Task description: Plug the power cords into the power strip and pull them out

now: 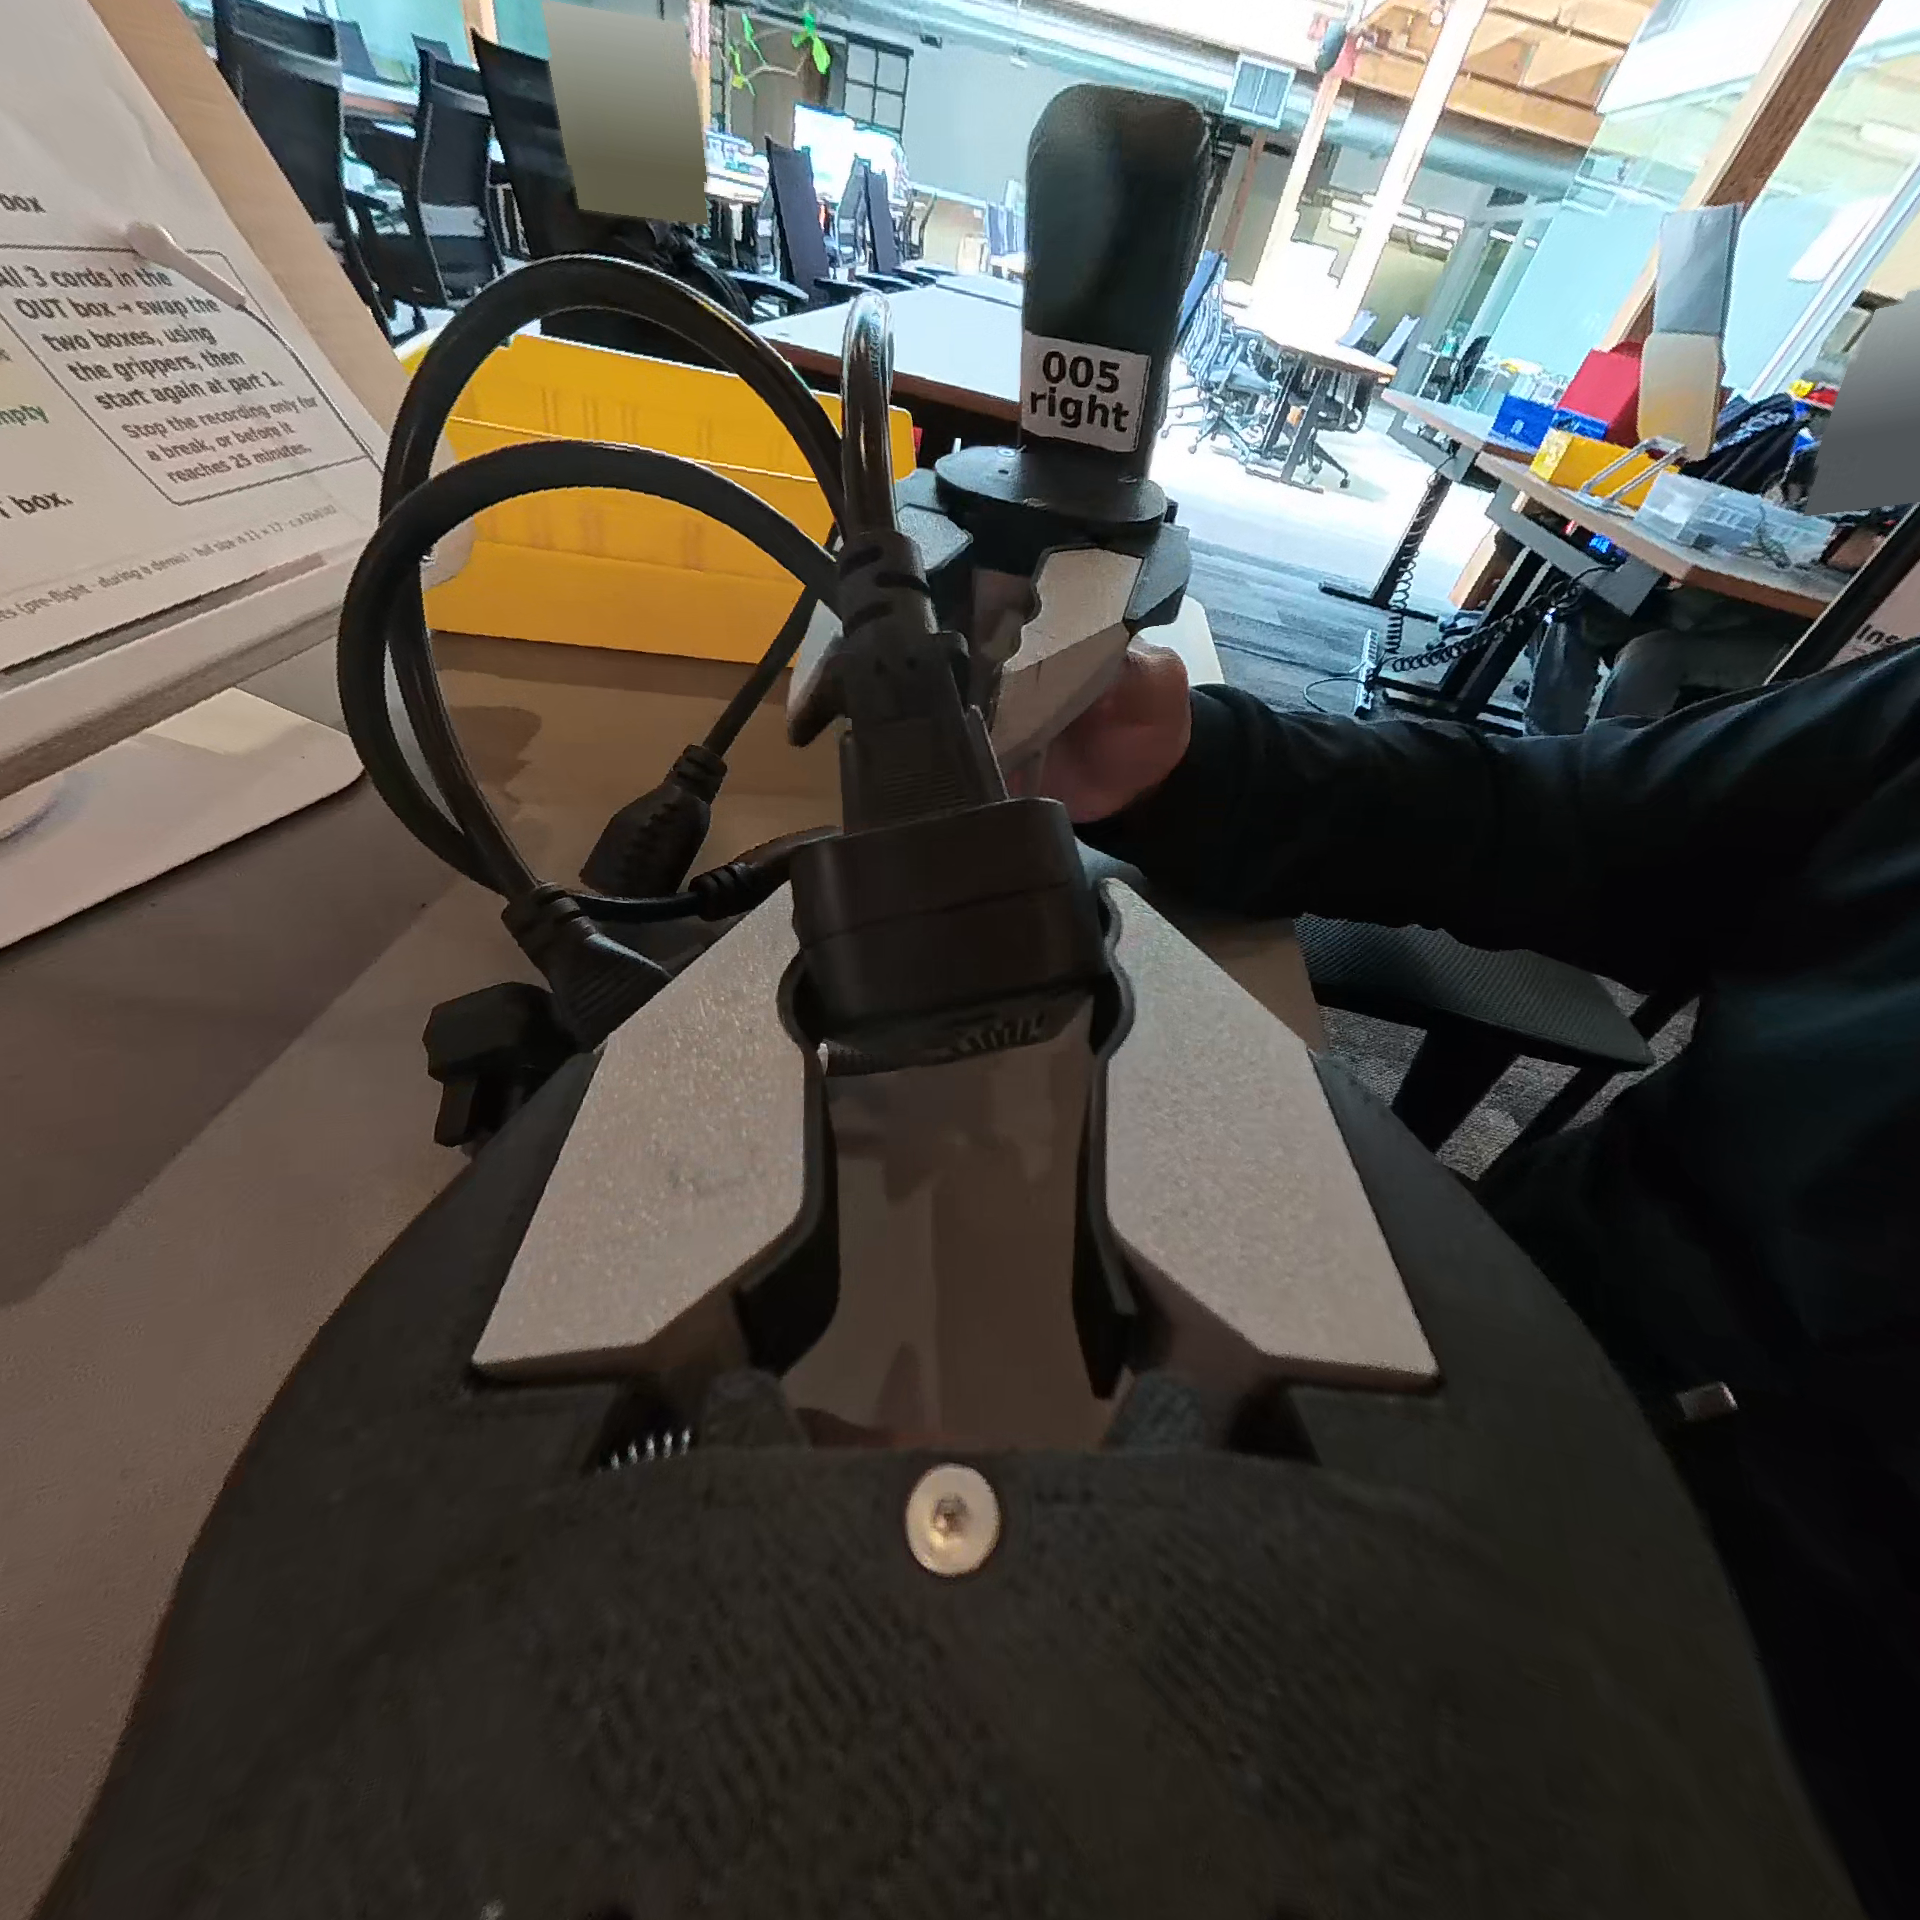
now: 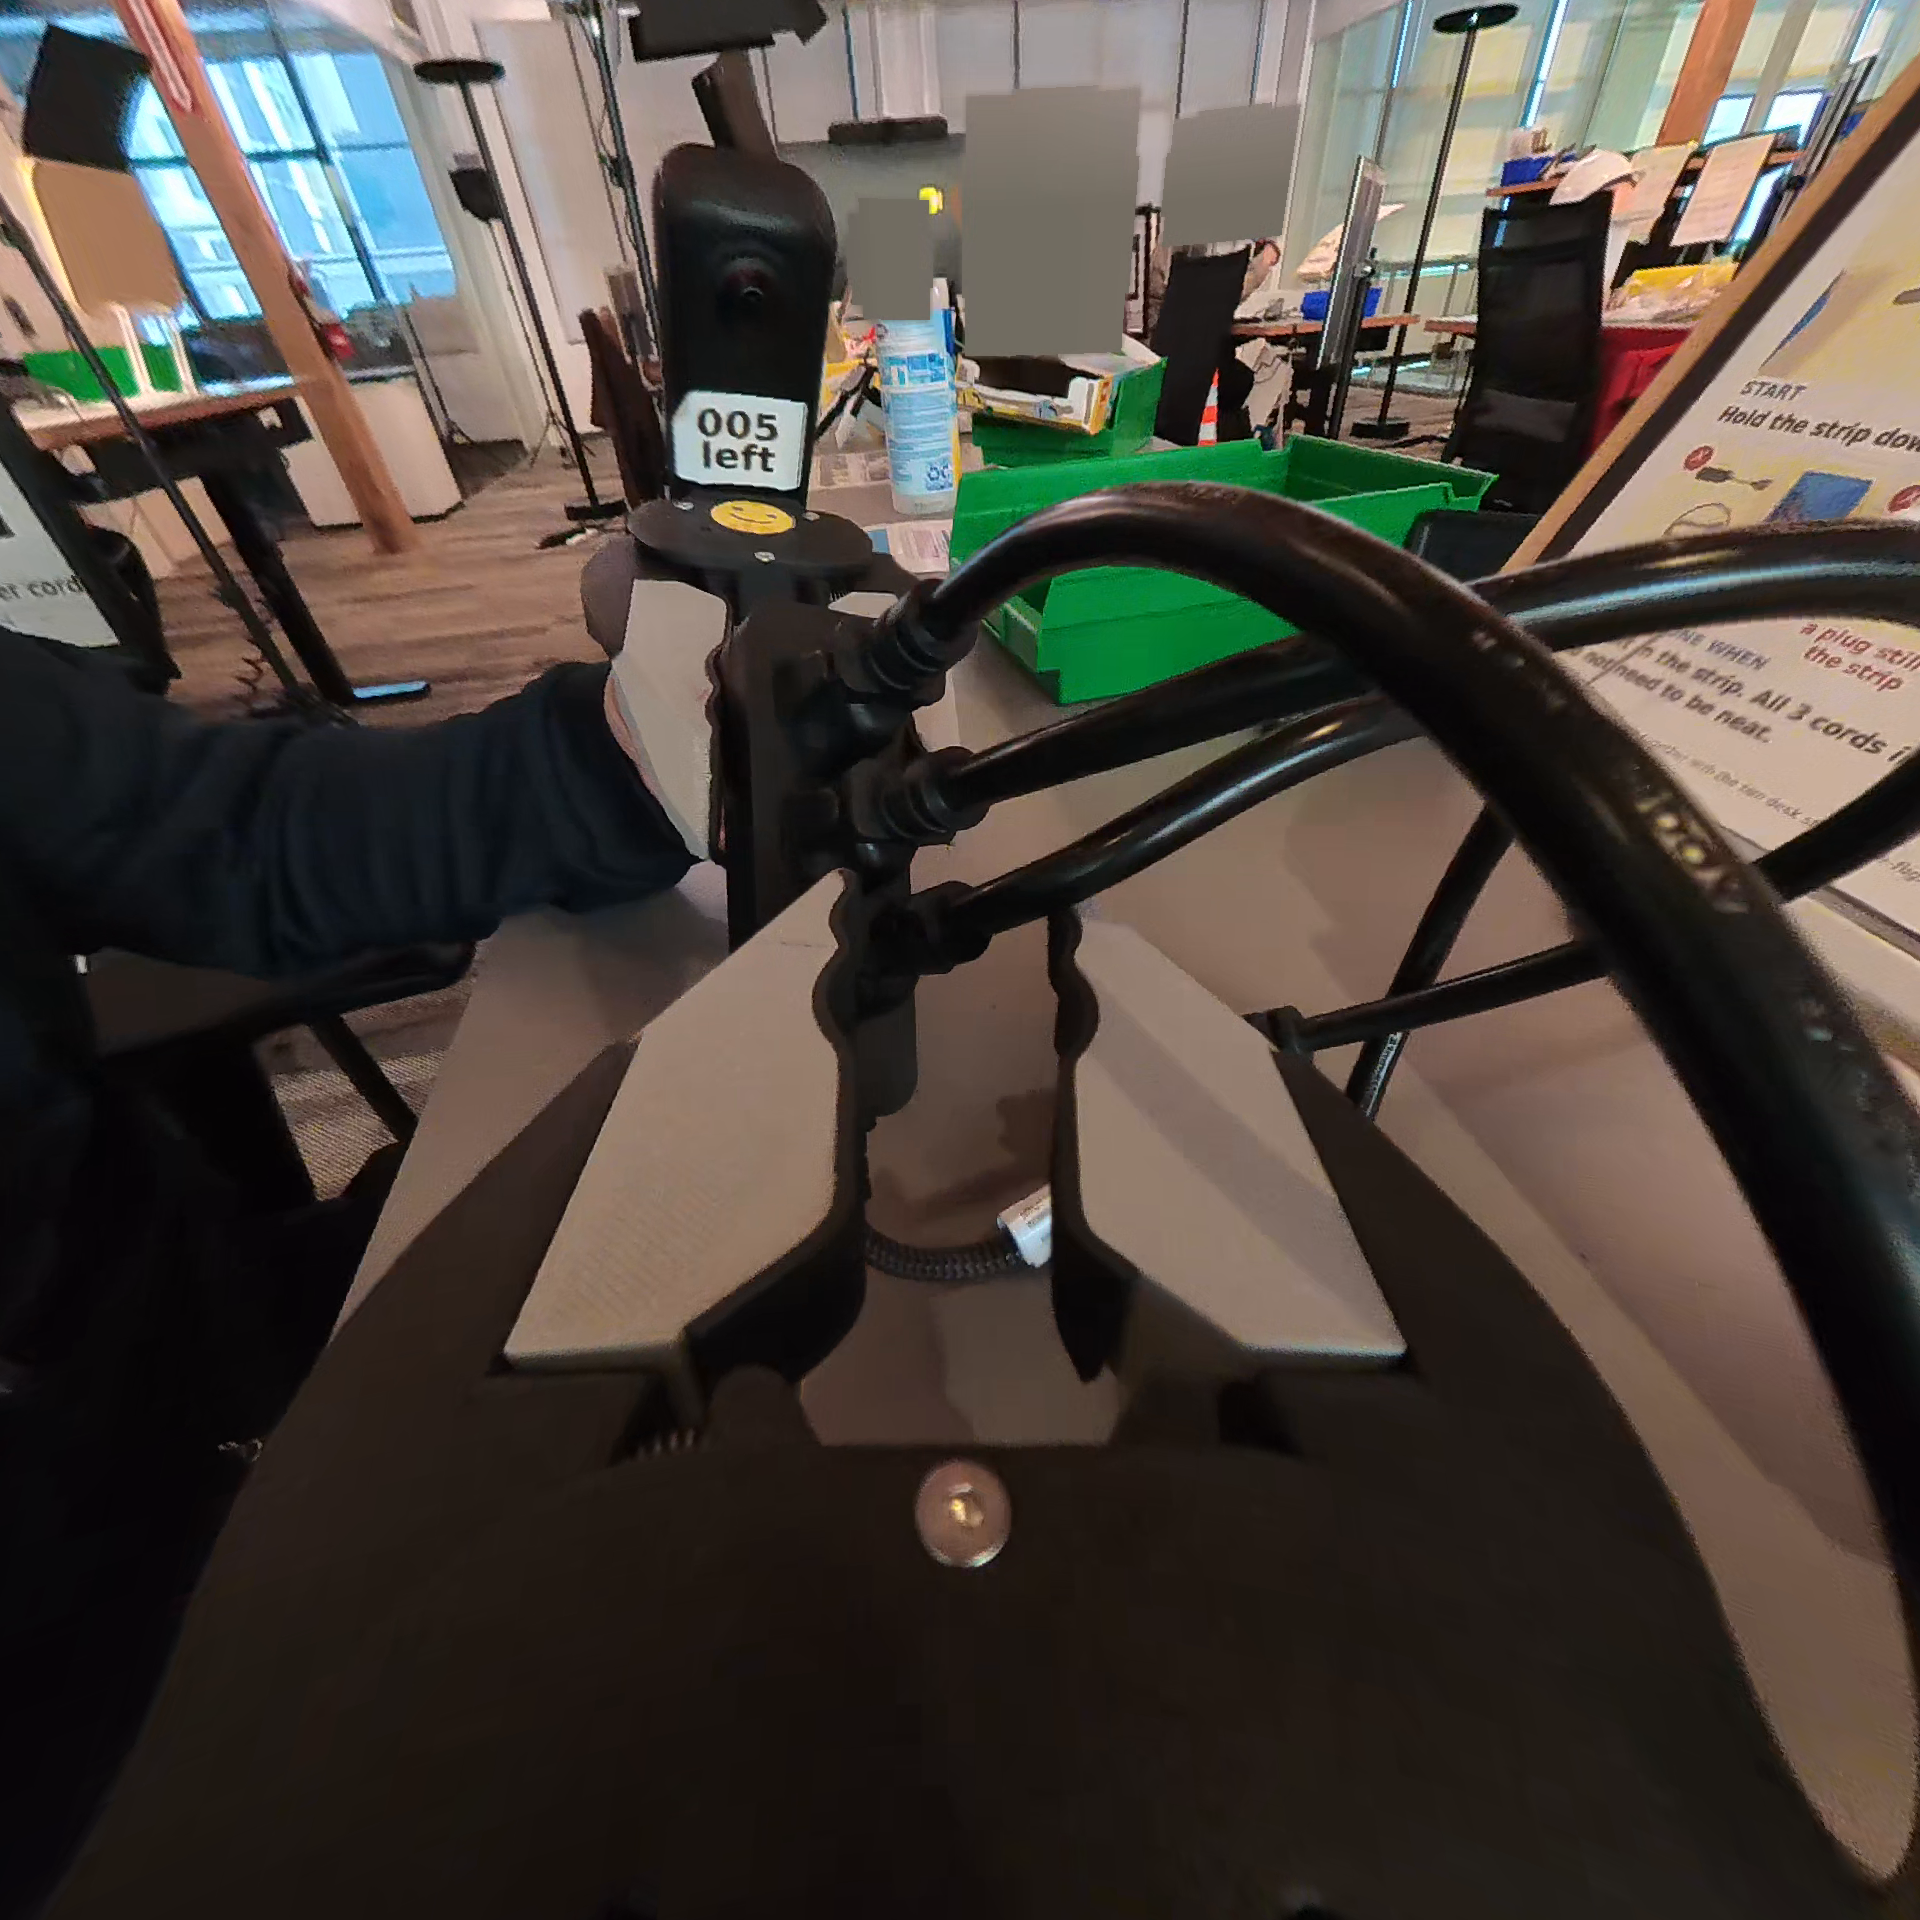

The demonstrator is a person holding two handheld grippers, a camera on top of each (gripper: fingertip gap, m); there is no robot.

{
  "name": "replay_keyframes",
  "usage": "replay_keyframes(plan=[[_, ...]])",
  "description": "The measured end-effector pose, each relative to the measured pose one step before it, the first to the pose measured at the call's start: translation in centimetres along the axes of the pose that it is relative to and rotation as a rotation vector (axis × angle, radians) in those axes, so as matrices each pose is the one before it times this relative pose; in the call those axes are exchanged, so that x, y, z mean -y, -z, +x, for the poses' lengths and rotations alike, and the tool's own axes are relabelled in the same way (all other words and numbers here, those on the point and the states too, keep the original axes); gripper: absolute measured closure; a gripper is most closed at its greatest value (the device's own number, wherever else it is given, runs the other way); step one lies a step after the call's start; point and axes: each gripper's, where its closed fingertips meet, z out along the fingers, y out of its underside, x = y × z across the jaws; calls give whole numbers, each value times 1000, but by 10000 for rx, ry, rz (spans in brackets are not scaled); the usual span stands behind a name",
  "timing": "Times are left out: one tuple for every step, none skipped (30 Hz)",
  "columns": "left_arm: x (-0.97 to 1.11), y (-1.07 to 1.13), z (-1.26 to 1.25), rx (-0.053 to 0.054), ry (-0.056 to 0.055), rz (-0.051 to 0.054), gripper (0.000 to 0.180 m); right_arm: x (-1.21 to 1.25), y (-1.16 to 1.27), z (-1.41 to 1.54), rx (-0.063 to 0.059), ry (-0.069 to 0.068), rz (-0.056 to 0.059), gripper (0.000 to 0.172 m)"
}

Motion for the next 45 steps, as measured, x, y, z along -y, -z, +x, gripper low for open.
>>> replay_keyframes(plan=[[26,22,-53,10,38,29,132,62,78,121,-93,51,17,137],[97,105,-115,15,80,73,132,65,150,106,-89,85,26,135],[211,176,-149,3,127,138,132,95,225,99,-83,109,24,134],[277,210,-140,-21,162,178,132,132,260,32,-42,138,39,134],[263,207,-167,0,155,176,132,147,243,-129,58,161,33,135],[208,157,-145,13,120,136,132,29,187,-230,88,195,-78,135],[122,95,-123,14,88,88,132,-152,99,-222,36,280,-222,135],[42,30,-85,16,64,42,132,-251,12,-233,-18,361,-285,134],[-16,-12,-45,3,42,4,132,-228,-85,-276,-44,396,-260,134],[-71,-47,-28,9,14,-22,132,-146,-148,-289,-54,372,-189,134],[-61,-35,-32,17,0,-26,132,-82,-188,-248,-75,286,-124,133],[3,12,-47,21,17,5,132,-50,-167,-74,-138,178,-92,133],[39,46,-76,7,64,23,132,-4,-68,27,-139,115,-61,132],[22,30,-71,2,89,20,132,74,35,28,-93,93,-9,132],[31,13,-109,39,86,36,132,213,116,86,-129,112,64,131],[34,18,-113,32,93,34,132,280,176,164,-191,162,115,130],[-3,21,-106,19,102,17,132,230,189,206,-218,194,73,130],[-22,9,-96,10,91,2,132,109,144,170,-216,220,-8,129],[-37,-2,-37,-2,64,-10,132,20,62,123,-213,251,-73,127],[-53,-33,2,-13,34,-21,132,-75,-19,58,-200,277,-113,126],[-82,-50,25,-8,11,-38,132,-194,-125,-29,-178,284,-150,125],[-85,-55,29,-3,11,-47,132,-360,-225,-70,-149,278,-233,123],[-102,-38,18,-8,33,-51,132,-488,-285,-188,-76,278,-335,120],[-104,-21,2,-14,50,-63,132,-419,-272,-250,-42,287,-318,120],[-72,-7,-24,-2,42,-39,132,-201,-213,-225,-70,298,-193,119],[-24,12,-38,-2,42,-5,132,-50,-132,-174,-99,297,-108,118],[3,9,-24,-3,38,11,132,33,-61,-67,-159,287,-59,117],[-4,15,-23,3,32,2,132,116,6,36,-224,281,2,115],[15,-2,-28,14,32,10,132,163,55,104,-262,284,58,113],[25,-16,-17,14,39,26,132,165,81,166,-292,297,99,114],[24,-27,1,6,22,23,132,127,82,192,-312,321,112,114],[2,-34,25,3,-7,9,132,33,84,159,-294,324,77,114],[-23,-40,54,2,-22,-7,132,-29,71,43,-204,301,33,117],[-32,-55,65,1,-35,-17,132,-38,64,-98,-87,264,33,121],[-39,-57,72,0,-60,-32,132,-15,37,-129,-40,218,41,126],[-50,-47,95,-2,-80,-39,132,-17,23,-107,-36,182,32,131],[-46,-45,69,7,-86,-40,132,-51,22,-38,-64,154,10,133],[-52,-43,72,16,-94,-47,132,-96,7,73,-121,147,-20,133],[-97,-45,66,19,-100,-74,132,-159,-16,98,-147,164,-58,133],[-95,-57,66,23,-103,-74,132,-182,-4,22,-101,195,-72,132],[-85,-63,74,12,-96,-64,132,-177,-19,-67,-55,215,-61,132],[-79,-56,95,-1,-93,-59,132,-167,-49,-93,-66,220,-70,132],[-67,-49,79,5,-95,-53,132,-148,-58,-74,-77,211,-93,133],[-52,-34,67,6,-69,-40,132,-138,-90,-65,-75,186,-116,133],[-30,-30,-20,30,-30,-25,132,-80,-59,-39,-69,166,-99,133]])
